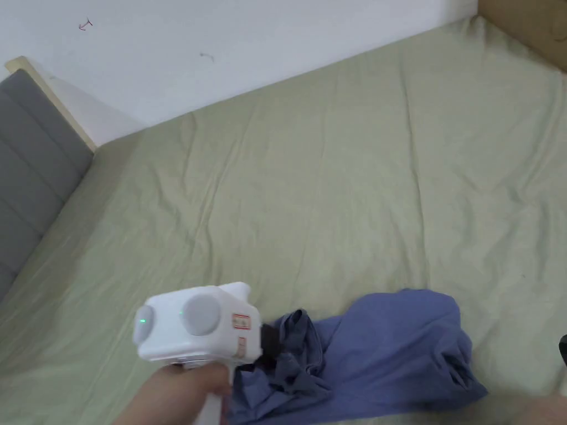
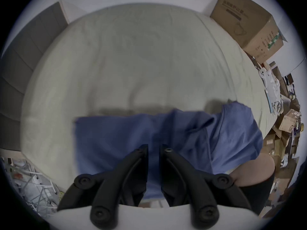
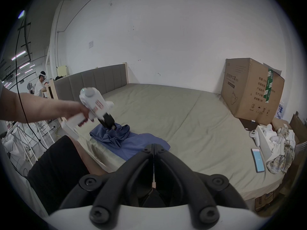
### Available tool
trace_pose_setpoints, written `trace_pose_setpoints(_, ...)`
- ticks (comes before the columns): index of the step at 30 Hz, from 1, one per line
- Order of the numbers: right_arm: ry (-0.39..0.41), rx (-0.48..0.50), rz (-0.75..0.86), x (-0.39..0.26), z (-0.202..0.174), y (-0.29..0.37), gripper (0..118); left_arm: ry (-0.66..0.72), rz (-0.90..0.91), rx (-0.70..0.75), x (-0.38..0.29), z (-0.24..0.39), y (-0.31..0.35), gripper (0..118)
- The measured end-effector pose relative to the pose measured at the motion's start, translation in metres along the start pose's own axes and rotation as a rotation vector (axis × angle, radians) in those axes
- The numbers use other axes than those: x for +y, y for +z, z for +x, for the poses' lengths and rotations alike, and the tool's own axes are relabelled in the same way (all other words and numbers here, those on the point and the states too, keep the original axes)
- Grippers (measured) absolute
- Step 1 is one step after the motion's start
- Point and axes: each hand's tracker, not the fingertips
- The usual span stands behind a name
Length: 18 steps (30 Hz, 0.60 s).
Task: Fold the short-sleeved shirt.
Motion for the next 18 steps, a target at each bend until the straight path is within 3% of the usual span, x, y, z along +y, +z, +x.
trace_pose_setpoints(2, -0.002, -0.020, 0.003, 0.003, 0.002, 0.005, 1, 0.020, -0.063, 0.024, -0.004, 0.022, -0.025, 11)
trace_pose_setpoints(4, -0.004, -0.037, 0.008, 0.005, 0.003, 0.009, 1, 0.009, -0.017, 0.077, -0.005, 0.037, -0.026, 11)
trace_pose_setpoints(5, -0.005, -0.046, 0.012, 0.006, 0.003, 0.011, 1, -0.019, 0.005, 0.044, -0.002, 0.039, -0.016, 10)
trace_pose_setpoints(7, -0.002, -0.050, 0.012, 0.007, 0.002, 0.010, 1, -0.023, 0.045, -0.154, 0.001, 0.033, 0.007, 10)
trace_pose_setpoints(11, 0.019, -0.045, -0.008, 0.011, -0.007, 0.000, 1, -0.003, 0.171, -0.343, -0.002, -0.015, 0.079, 10)
trace_pose_setpoints(16, 0.042, -0.007, -0.024, 0.018, -0.021, -0.010, 1, 0.143, 0.265, -0.528, -0.023, -0.148, 0.114, 11)
trace_pose_setpoints(17, 0.046, 0.002, -0.029, 0.019, -0.024, -0.013, 1, 0.219, 0.239, -0.535, -0.028, -0.181, 0.107, 18)
trace_pose_setpoints(18, 0.047, 0.006, -0.033, 0.021, -0.026, -0.017, 1, 0.287, 0.211, -0.535, -0.032, -0.204, 0.095, 37)
